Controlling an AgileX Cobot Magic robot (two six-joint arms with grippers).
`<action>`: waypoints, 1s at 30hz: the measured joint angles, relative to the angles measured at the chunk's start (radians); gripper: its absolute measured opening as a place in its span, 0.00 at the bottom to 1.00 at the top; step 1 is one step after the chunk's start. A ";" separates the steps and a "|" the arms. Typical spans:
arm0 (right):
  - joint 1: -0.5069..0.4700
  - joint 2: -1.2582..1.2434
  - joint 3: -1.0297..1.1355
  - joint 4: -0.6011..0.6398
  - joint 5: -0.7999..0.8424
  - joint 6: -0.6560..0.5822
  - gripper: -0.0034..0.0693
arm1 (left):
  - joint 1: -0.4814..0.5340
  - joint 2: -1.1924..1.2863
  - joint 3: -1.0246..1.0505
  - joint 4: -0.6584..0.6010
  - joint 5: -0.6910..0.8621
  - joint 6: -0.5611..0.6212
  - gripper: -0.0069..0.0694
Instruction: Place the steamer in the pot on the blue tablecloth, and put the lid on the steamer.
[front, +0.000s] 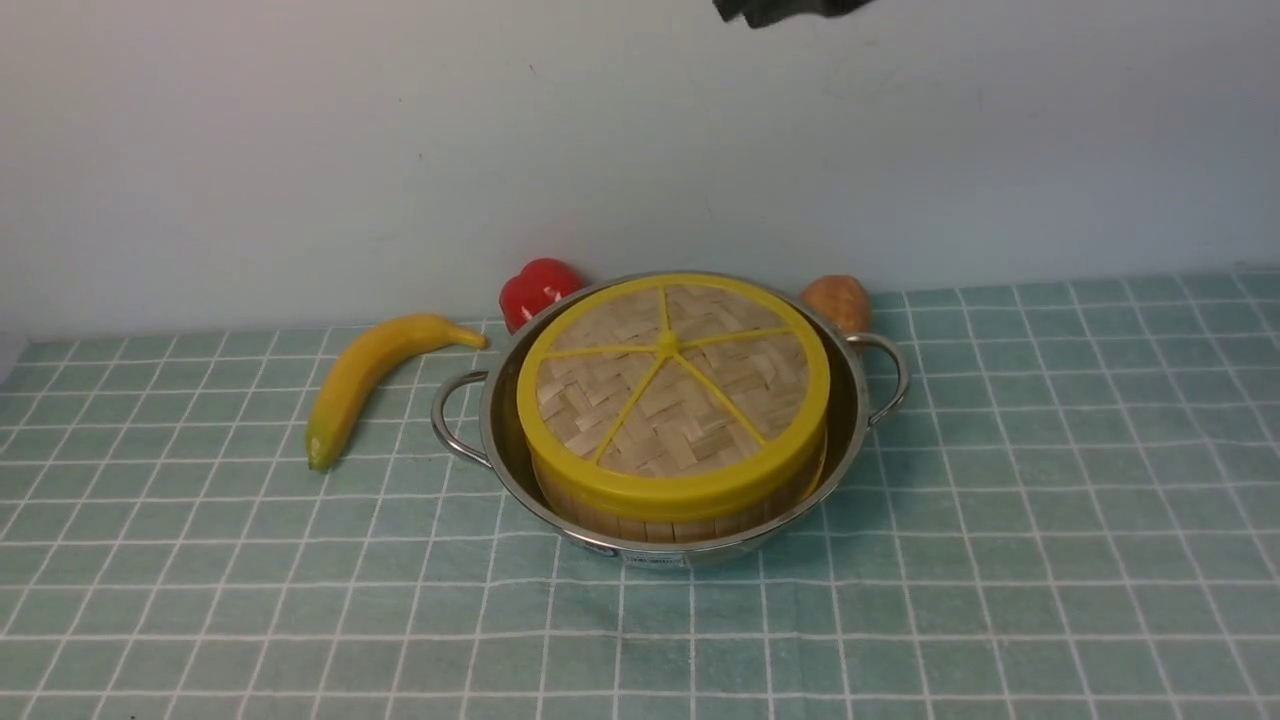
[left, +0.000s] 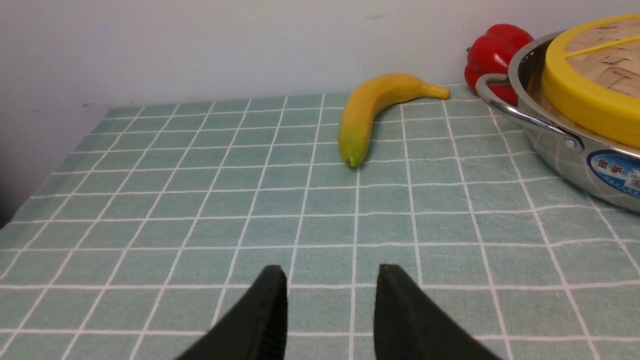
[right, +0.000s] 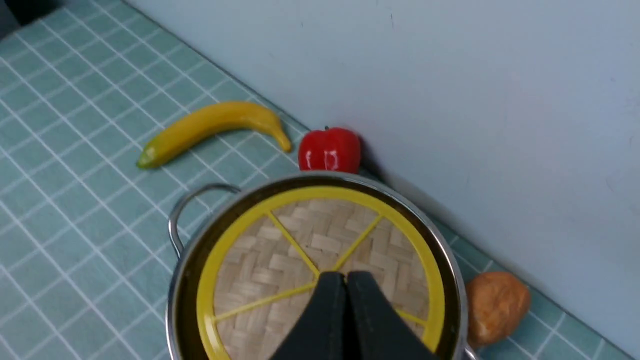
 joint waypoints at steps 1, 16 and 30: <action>0.000 -0.027 0.048 -0.012 0.000 -0.002 0.04 | 0.000 0.000 0.000 0.000 0.000 0.000 0.41; -0.349 -1.331 1.545 -0.131 -0.762 0.274 0.10 | 0.000 0.000 0.000 0.000 -0.001 0.000 0.41; -0.615 -1.637 2.022 -0.224 -1.034 0.370 0.15 | 0.000 0.000 0.000 0.000 -0.001 0.000 0.41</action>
